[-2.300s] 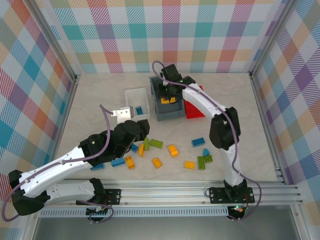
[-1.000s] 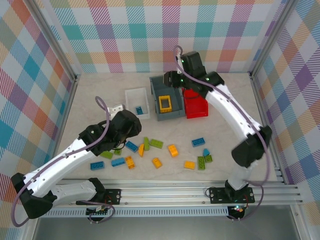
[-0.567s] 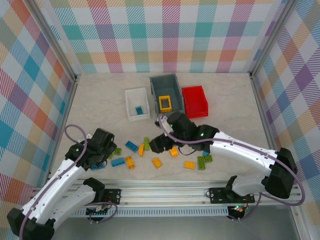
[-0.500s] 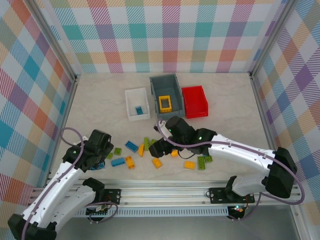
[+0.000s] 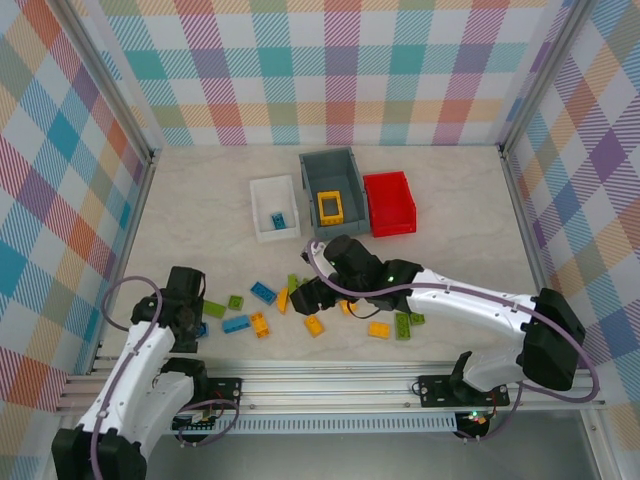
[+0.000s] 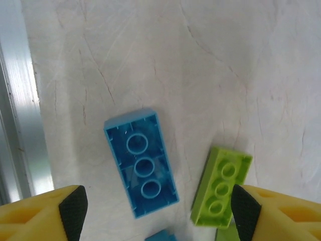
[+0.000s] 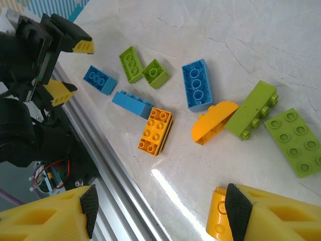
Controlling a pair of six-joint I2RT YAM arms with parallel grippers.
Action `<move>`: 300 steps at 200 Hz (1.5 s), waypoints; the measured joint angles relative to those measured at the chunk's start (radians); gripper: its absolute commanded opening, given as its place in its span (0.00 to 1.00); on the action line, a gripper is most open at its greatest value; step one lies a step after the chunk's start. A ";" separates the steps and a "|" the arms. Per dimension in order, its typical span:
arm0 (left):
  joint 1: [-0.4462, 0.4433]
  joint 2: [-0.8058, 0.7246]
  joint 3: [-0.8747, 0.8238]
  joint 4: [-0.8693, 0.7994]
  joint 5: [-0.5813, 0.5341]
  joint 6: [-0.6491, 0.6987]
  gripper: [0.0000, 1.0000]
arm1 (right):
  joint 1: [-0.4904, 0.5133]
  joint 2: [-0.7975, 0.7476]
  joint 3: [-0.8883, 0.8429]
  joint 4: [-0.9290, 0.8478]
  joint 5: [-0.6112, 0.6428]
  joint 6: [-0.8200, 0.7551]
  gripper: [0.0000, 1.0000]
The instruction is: Sort the legos into containers by color
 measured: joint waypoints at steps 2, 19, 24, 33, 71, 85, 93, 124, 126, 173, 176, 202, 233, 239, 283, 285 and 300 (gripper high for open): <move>0.007 0.011 0.000 0.003 0.002 -0.006 0.75 | 0.000 0.000 0.000 0.000 0.000 0.000 0.70; 0.058 0.105 0.004 0.026 0.034 -0.035 0.75 | 0.000 0.004 0.001 0.003 0.000 -0.004 0.70; 0.069 0.137 0.006 0.034 0.045 -0.045 0.75 | 0.000 0.005 0.001 0.004 0.000 -0.004 0.71; 0.084 0.187 0.012 0.044 0.065 -0.058 0.75 | 0.000 0.005 0.002 0.007 0.000 -0.007 0.71; 0.106 0.257 0.016 0.107 0.108 -0.107 0.74 | -0.002 0.005 0.015 0.009 -0.003 -0.011 0.71; 0.118 0.268 0.014 0.135 0.120 -0.119 0.71 | -0.002 0.005 0.021 0.010 -0.003 -0.011 0.71; 0.124 0.281 0.013 0.152 0.126 -0.120 0.70 | -0.002 0.005 0.021 0.010 -0.003 -0.011 0.71; 0.145 0.344 0.013 0.204 0.144 -0.117 0.61 | -0.002 0.005 0.021 0.010 -0.006 -0.010 0.71; 0.146 0.347 0.013 0.206 0.145 -0.117 0.60 | -0.002 0.005 0.021 0.010 -0.006 -0.010 0.71; 0.150 0.369 0.005 0.230 0.161 -0.101 0.39 | -0.002 0.005 0.022 0.011 -0.006 -0.008 0.70; 0.150 0.369 0.005 0.227 0.162 -0.098 0.38 | -0.002 0.005 0.022 0.011 -0.006 -0.007 0.70; 0.150 0.345 0.005 0.219 0.156 -0.090 0.35 | -0.002 0.005 0.023 0.010 -0.006 -0.006 0.70; 0.150 0.267 0.063 0.166 0.116 -0.009 0.34 | -0.003 -0.003 0.029 0.008 0.027 -0.006 0.69; 0.148 0.259 0.095 0.154 0.109 0.018 0.35 | -0.007 -0.011 0.029 0.006 0.040 -0.005 0.69; 0.006 0.258 0.391 0.143 0.000 0.222 0.36 | -0.083 -0.141 0.029 0.019 0.144 0.045 0.68; -0.002 0.261 0.402 0.144 -0.002 0.230 0.36 | -0.089 -0.146 0.029 0.021 0.147 0.049 0.68; -0.084 0.314 0.514 0.156 -0.015 0.319 0.36 | -0.134 -0.165 0.032 0.025 0.171 0.080 0.68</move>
